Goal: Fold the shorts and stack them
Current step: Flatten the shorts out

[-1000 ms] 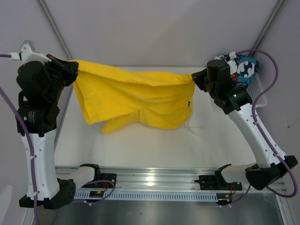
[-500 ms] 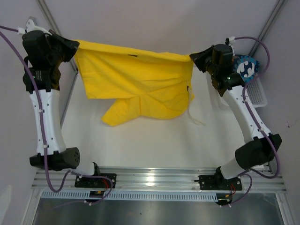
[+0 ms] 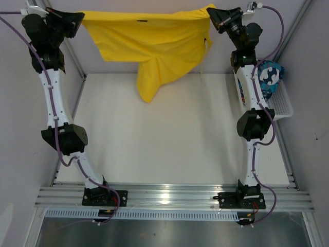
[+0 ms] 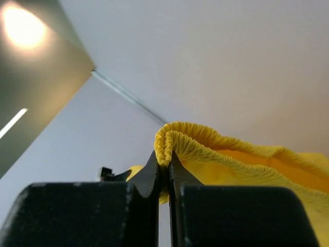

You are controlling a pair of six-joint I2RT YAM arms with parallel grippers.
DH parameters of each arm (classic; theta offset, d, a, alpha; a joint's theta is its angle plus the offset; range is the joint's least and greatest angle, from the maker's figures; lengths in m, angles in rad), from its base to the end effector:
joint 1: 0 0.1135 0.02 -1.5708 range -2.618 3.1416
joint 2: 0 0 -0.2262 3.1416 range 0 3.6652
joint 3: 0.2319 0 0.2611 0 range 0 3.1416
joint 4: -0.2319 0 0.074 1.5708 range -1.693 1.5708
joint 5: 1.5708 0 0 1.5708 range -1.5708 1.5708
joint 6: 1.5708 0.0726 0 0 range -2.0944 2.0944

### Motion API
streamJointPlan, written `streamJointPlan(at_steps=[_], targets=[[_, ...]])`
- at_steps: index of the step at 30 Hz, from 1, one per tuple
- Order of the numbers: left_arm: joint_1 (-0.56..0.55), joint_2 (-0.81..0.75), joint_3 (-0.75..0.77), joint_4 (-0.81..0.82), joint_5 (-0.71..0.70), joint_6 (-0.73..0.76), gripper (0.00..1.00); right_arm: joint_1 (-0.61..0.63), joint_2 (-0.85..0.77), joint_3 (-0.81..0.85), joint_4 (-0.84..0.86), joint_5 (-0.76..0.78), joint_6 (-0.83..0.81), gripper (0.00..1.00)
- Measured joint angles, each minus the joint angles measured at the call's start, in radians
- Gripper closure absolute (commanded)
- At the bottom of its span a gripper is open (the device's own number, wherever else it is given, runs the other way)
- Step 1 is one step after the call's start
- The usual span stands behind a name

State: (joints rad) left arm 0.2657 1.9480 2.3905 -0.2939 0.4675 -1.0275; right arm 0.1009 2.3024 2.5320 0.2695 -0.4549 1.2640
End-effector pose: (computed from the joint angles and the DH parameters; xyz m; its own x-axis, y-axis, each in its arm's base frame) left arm 0.4375 0.0852 0.5074 -0.0936 -0.8174 -0.5684 0.2234 0.5391 -0.8121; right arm 0.5212 0.0848 0.4647 -0.3083 0.8295 -0.4656 -0.5972 0.2122 0.7735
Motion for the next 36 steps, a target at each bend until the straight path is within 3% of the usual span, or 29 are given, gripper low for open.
streamJointPlan(at_steps=[4,8,11,15,19,24,32,36], targets=[[0.005,-0.009,-0.012,0.185,0.069,-0.069,1.00,-0.030,0.026,-0.045,0.264,-0.066,0.148,1.00],[0.000,-0.079,-0.164,0.346,0.138,-0.090,1.00,-0.058,-0.054,-0.394,0.559,-0.110,0.274,1.00],[-0.028,-0.184,-0.380,0.401,0.166,-0.061,1.00,-0.074,-0.108,-0.680,0.683,-0.133,0.318,1.00],[-0.101,-0.426,-0.827,0.426,0.095,0.035,1.00,-0.108,-0.223,-1.094,0.690,-0.161,0.287,1.00],[-0.156,-0.717,-1.282,0.437,-0.004,0.099,1.00,-0.148,-0.398,-1.413,0.596,-0.179,0.178,1.00],[-0.179,-1.071,-1.620,0.372,-0.160,0.139,1.00,-0.150,-0.674,-1.653,0.393,-0.167,-0.012,1.00],[-0.182,-1.464,-1.690,0.044,-0.362,0.218,1.00,-0.002,-1.039,-1.790,-0.131,0.082,-0.306,1.00],[-0.184,-1.519,-1.695,-0.064,-0.369,0.243,1.00,0.077,-1.166,-1.878,-0.343,0.206,-0.342,1.00]])
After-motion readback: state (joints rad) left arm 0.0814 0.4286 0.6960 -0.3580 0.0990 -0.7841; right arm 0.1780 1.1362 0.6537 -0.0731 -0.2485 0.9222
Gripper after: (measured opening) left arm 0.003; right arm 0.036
